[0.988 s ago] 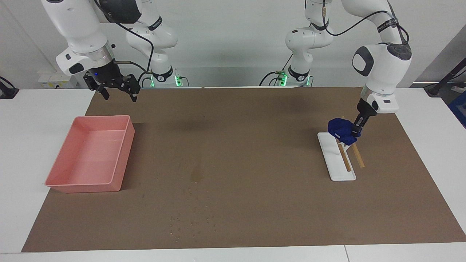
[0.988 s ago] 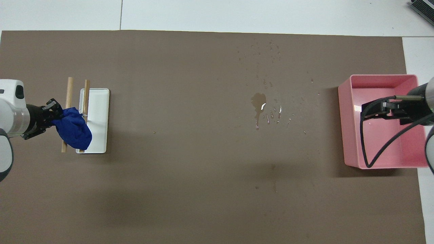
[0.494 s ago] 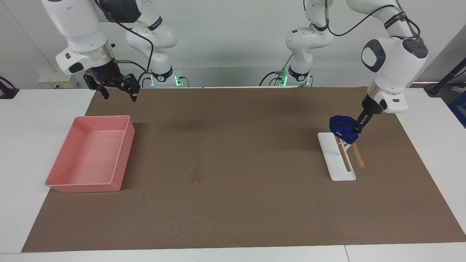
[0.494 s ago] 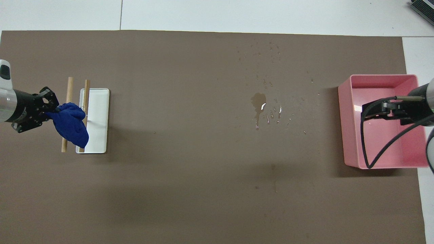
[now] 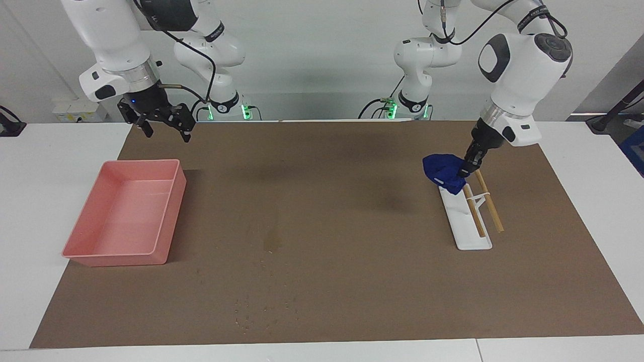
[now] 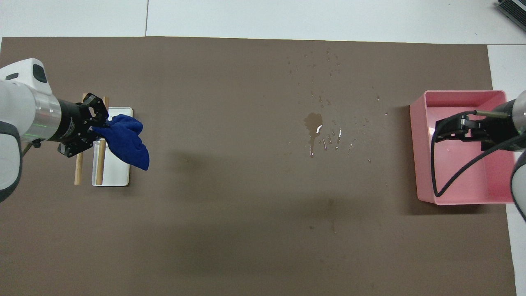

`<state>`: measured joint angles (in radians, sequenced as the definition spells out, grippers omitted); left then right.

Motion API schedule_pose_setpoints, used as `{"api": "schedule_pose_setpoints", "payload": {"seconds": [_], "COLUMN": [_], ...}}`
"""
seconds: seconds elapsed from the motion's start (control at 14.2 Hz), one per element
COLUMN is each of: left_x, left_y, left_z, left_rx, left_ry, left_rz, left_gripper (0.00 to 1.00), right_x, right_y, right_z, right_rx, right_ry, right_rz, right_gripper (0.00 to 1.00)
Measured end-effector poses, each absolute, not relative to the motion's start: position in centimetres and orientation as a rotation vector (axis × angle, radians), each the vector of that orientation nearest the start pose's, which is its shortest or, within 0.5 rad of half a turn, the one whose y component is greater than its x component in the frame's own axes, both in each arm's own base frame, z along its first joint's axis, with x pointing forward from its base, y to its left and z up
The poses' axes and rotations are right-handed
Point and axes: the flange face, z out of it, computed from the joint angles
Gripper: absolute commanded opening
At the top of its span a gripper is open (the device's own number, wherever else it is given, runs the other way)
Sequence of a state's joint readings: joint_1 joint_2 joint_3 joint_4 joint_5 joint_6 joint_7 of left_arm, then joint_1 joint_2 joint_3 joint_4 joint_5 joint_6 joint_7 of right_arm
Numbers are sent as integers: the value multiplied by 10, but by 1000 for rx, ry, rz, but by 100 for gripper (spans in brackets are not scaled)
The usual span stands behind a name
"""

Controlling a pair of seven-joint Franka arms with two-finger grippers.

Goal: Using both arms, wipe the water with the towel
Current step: 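Carry the towel toward the middle while the right gripper reaches it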

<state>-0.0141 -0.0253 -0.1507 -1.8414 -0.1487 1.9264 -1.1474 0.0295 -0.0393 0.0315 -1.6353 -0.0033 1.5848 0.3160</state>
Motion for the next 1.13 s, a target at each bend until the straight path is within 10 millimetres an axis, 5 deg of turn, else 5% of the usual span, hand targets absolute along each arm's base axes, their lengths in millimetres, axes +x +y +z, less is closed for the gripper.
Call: {"api": "schedule_pose_setpoints", "payload": {"seconds": [0.42,0.92,1.13], "left_x": [524,475,451], "left_y": [-230,-339,-381], "left_z": [575,600,612], "left_rx": [-2743,-2546,-2505], "left_ry": [-1968,-2372,-2529], "left_rz": [52,153,201], "left_gripper": [0,0,0], "right_x": [550,553,549], "right_y": [120,220,239], "right_z": [608,592,585], "right_rx": [-2807,-2351,-2277], "right_ry": [970,1448,1563], "right_rz": [24,253,320], "right_gripper": [100,98,98]}}
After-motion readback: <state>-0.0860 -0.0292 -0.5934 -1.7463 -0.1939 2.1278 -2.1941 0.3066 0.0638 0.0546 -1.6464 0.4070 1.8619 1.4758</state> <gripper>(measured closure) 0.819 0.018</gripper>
